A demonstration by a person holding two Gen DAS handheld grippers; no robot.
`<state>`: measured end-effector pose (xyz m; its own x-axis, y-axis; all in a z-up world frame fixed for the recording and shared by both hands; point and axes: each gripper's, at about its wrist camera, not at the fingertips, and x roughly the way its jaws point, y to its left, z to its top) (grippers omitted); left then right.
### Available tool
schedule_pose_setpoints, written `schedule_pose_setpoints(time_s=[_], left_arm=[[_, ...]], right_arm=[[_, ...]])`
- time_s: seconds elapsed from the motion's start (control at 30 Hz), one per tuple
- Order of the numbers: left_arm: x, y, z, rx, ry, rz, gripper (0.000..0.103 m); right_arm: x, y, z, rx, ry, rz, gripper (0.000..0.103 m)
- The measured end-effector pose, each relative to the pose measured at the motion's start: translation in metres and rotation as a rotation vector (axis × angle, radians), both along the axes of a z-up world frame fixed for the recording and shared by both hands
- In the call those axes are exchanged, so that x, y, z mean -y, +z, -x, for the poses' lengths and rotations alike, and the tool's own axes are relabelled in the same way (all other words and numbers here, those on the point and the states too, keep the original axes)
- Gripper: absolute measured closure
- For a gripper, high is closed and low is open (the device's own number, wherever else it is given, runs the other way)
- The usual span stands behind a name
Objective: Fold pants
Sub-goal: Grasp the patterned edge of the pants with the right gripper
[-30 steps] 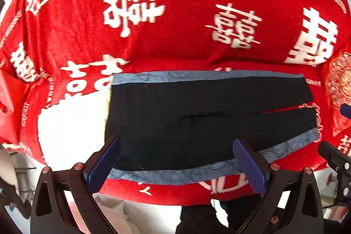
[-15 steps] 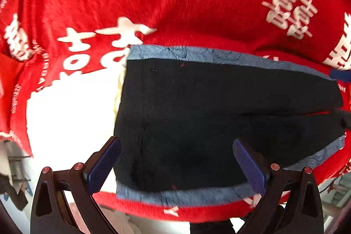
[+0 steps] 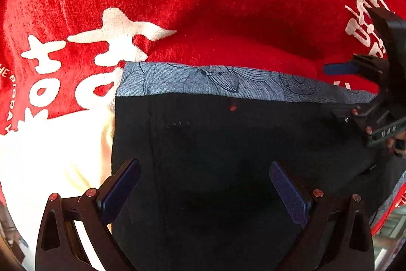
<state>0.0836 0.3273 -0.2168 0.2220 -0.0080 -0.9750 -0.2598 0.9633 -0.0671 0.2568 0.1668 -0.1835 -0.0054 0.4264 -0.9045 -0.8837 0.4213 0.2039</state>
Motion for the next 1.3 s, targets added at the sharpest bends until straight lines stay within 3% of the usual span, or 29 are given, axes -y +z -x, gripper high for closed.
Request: schedule_pose_setpoints(time_s=[0.27, 0.4, 0.53, 0.63, 0.67, 0.73, 0.8, 0.83, 0.9, 0.93, 0.97, 1.0, 1.07, 1.3], left_arm=[[-0.012, -0.019, 0.007, -0.002, -0.047, 0.016, 0.001], [-0.015, -0.025, 0.008, 0.006, -0.056, 0.032, 0.001], [-0.016, -0.017, 0.012, 0.048, -0.091, 0.063, 0.001], [-0.019, -0.013, 0.014, 0.067, -0.113, 0.082, 0.001], [-0.020, -0.013, 0.014, 0.066, -0.118, 0.085, 0.001], [-0.022, -0.013, 0.012, 0.059, -0.132, 0.084, 0.001], [-0.025, -0.012, 0.009, 0.053, -0.149, 0.082, 0.001], [-0.027, -0.011, 0.008, 0.053, -0.155, 0.077, 0.001], [-0.032, -0.010, 0.004, 0.049, -0.151, 0.075, 0.001], [-0.035, -0.010, 0.003, 0.049, -0.141, 0.083, 0.001], [-0.039, -0.009, 0.002, 0.050, -0.128, 0.096, 0.001], [-0.044, -0.009, 0.001, 0.051, -0.117, 0.110, 0.001], [-0.053, -0.009, 0.000, 0.055, -0.108, 0.123, 0.001], [-0.064, 0.002, 0.029, 0.038, -0.067, 0.136, 0.001]], right_arm=[[-0.050, -0.021, -0.001, -0.013, 0.202, 0.000, 0.008], [-0.066, -0.039, 0.000, -0.040, 0.244, 0.021, 0.008], [-0.070, -0.039, 0.000, -0.013, 0.260, -0.032, 0.008], [-0.076, -0.032, 0.008, -0.032, 0.315, -0.066, 0.053], [-0.076, -0.031, 0.010, -0.033, 0.325, -0.063, 0.058], [-0.078, -0.032, 0.007, -0.044, 0.337, -0.058, 0.058], [-0.083, -0.033, 0.001, -0.077, 0.312, -0.064, 0.043], [-0.087, -0.034, 0.002, -0.094, 0.315, -0.069, 0.029], [-0.092, -0.036, 0.006, -0.084, 0.347, -0.069, 0.027], [-0.094, -0.035, 0.007, -0.083, 0.361, -0.079, 0.036], [-0.095, -0.034, 0.006, -0.113, 0.355, -0.090, 0.068], [-0.097, -0.034, 0.003, -0.151, 0.342, -0.088, 0.071], [-0.091, -0.026, 0.011, -0.085, 0.339, -0.090, 0.089], [-0.052, 0.019, 0.040, 0.015, 0.298, -0.187, 0.090]])
